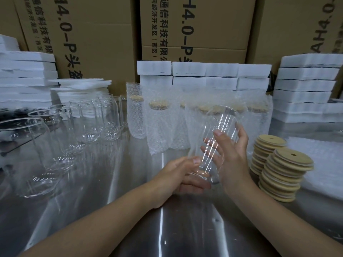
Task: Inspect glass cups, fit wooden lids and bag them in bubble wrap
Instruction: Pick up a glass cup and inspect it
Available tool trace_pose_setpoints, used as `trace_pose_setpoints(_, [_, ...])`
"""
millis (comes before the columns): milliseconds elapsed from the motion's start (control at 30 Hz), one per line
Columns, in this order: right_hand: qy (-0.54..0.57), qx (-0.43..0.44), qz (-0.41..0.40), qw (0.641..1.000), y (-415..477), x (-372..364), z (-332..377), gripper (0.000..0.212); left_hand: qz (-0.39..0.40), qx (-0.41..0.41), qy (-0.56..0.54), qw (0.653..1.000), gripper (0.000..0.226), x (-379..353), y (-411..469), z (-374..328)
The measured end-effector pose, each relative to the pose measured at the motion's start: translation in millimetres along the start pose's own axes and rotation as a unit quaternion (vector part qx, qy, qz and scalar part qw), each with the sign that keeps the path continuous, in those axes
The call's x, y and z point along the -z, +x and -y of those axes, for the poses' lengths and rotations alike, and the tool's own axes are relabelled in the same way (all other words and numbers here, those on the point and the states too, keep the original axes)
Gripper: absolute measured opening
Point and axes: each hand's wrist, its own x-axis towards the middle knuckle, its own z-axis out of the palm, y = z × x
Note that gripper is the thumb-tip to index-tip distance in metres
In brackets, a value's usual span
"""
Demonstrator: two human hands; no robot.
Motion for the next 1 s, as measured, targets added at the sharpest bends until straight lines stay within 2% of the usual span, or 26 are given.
trace_pose_setpoints(100, [0.001, -0.015, 0.004, 1.000, -1, -1, 1, 0.091, 0.019, 0.020, -0.001, 1.000, 0.044, 1, 1, -1])
trace_pose_setpoints(167, [0.008, -0.023, 0.003, 1.000, -1, -3, 1, 0.092, 0.031, 0.032, -0.004, 0.999, 0.043, 1, 0, -2])
trace_pose_setpoints(367, [-0.007, -0.030, 0.020, 0.999, -1, -2, 1, 0.083, 0.063, 0.074, -0.072, 0.993, 0.061, 0, -1, -6])
trace_pose_setpoints(533, [-0.038, -0.026, 0.038, 0.998, -1, -3, 1, 0.106, 0.080, 0.096, -0.119, 0.985, 0.078, 7, 1, -4])
trace_pose_setpoints(633, [-0.077, -0.008, 0.051, 0.996, 0, -3, 2, 0.102, 0.074, 0.085, -0.124, 0.986, 0.081, 6, 1, -2])
trace_pose_setpoints(700, [-0.149, 0.012, 0.069, 0.986, -1, -2, 3, 0.102, 0.049, 0.058, -0.121, 0.990, 0.084, 3, 3, -1])
trace_pose_setpoints(767, [-0.234, 0.018, 0.101, 0.967, -1, 0, 6, 0.099, 0.012, 0.030, -0.128, 0.991, 0.093, 3, 3, 0])
trace_pose_setpoints(833, [-0.329, 0.022, 0.141, 0.933, -1, 1, 12, 0.094, -0.015, 0.011, -0.137, 0.990, 0.084, 5, 3, -1])
trace_pose_setpoints(867, [-0.395, 0.042, 0.159, 0.904, -1, 3, 17, 0.093, -0.020, 0.007, -0.138, 0.990, 0.078, 6, 3, -1])
trace_pose_setpoints(933, [-0.532, 0.127, 0.158, 0.822, 1, 6, 28, 0.083, -0.031, 0.004, -0.130, 0.991, 0.066, 7, 3, 1])
trace_pose_setpoints(1000, [-0.610, 0.199, 0.087, 0.762, 3, 9, 41, 0.072, -0.047, -0.003, -0.125, 0.991, 0.059, 8, 5, 4])
